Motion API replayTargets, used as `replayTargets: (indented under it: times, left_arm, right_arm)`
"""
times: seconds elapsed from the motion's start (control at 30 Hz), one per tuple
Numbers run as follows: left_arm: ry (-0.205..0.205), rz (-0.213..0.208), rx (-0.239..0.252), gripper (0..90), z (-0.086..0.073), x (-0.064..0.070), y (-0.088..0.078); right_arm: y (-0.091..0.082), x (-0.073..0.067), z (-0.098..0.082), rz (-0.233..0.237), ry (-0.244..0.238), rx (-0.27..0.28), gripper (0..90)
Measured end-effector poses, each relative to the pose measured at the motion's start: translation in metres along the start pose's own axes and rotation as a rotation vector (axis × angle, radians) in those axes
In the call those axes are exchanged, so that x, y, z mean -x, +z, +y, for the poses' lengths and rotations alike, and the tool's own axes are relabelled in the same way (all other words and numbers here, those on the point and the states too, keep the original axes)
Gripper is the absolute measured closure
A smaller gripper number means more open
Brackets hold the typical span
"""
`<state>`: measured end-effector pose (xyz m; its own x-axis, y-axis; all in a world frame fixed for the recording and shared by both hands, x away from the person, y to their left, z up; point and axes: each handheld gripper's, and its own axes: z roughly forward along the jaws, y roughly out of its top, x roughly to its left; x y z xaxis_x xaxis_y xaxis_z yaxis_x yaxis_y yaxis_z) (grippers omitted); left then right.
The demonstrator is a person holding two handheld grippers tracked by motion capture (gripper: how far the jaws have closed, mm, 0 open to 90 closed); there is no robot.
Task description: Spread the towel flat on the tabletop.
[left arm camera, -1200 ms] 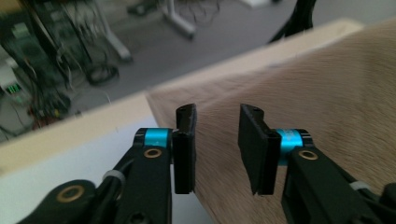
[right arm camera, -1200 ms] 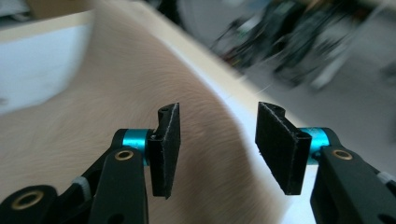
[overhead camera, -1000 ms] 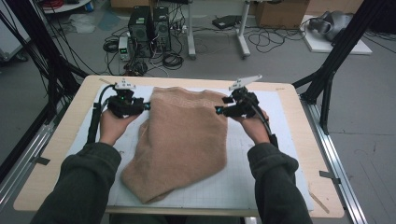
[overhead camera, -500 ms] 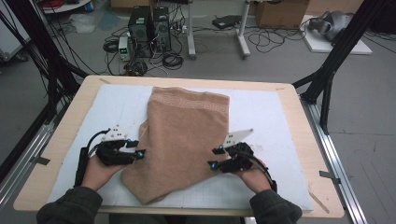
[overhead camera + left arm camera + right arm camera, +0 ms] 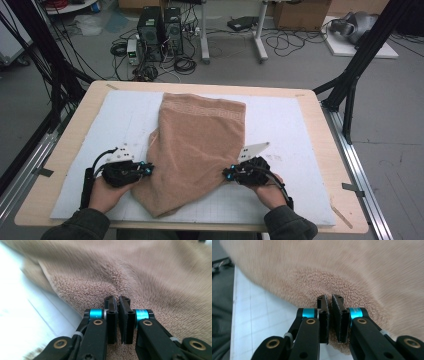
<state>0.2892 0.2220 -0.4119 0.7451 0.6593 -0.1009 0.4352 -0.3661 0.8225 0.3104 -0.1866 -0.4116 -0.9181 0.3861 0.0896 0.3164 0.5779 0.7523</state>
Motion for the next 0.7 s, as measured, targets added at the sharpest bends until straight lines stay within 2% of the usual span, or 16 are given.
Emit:
replayTargets:
  times: [0.07, 0.17, 0.2, 0.23, 0.3, 0.37, 0.4, 0.47, 0.53, 0.6, 0.67, 0.7]
  left_arm:
    - [-0.009, 0.019, 0.047, 85.7, 0.016, -0.004, -0.005]
    - [-0.032, 0.099, 0.117, 85.7, 0.041, -0.018, -0.005]
    - [-0.034, 0.12, 0.124, 85.7, 0.045, -0.023, -0.002]
    - [-0.032, 0.163, 0.126, 85.7, 0.052, -0.03, 0.006]
    - [-0.068, 0.184, 0.12, 85.7, 0.059, -0.042, 0.02]
    - [-0.075, 0.241, 0.09, 85.7, 0.063, -0.052, 0.042]
    - [-0.092, 0.24, 0.083, 85.6, 0.062, -0.056, 0.049]
    - [-0.13, 0.254, 0.014, 84.9, 0.055, -0.065, 0.067]
    - [-0.161, 0.23, -0.031, 79.9, 0.048, -0.071, 0.074]
    - [-0.145, 0.223, -0.013, 70.7, 0.047, -0.069, 0.067]
    - [-0.132, 0.216, -0.006, 64.4, 0.049, -0.067, 0.055]
    - [-0.116, 0.22, 0.013, 61.5, 0.049, -0.064, 0.045]
  right_arm:
    - [-0.009, 0.008, 0.011, -0.034, -0.006, 0.014, 84.8]
    - [-0.02, 0.029, 0.03, -0.099, 0.022, 0.04, 84.8]
    - [-0.021, 0.041, 0.036, -0.124, 0.042, 0.033, 84.8]
    - [-0.02, 0.049, 0.039, -0.134, 0.056, 0.027, 84.8]
    - [-0.013, 0.074, 0.045, -0.164, 0.115, 0.016, 84.7]
    - [-0.002, 0.088, 0.047, -0.188, 0.143, -0.02, 84.6]
    - [0.007, 0.097, 0.047, -0.195, 0.171, -0.04, 84.4]
    - [0.022, 0.105, 0.044, -0.205, 0.185, -0.094, 83.3]
    - [0.035, 0.11, 0.038, -0.188, 0.205, -0.13, 77.5]
    - [0.036, 0.11, 0.036, -0.194, 0.227, -0.122, 65.1]
    - [0.026, 0.103, 0.037, -0.202, 0.191, -0.077, 58.2]
    - [0.021, 0.099, 0.037, -0.217, 0.176, -0.062, 55.7]
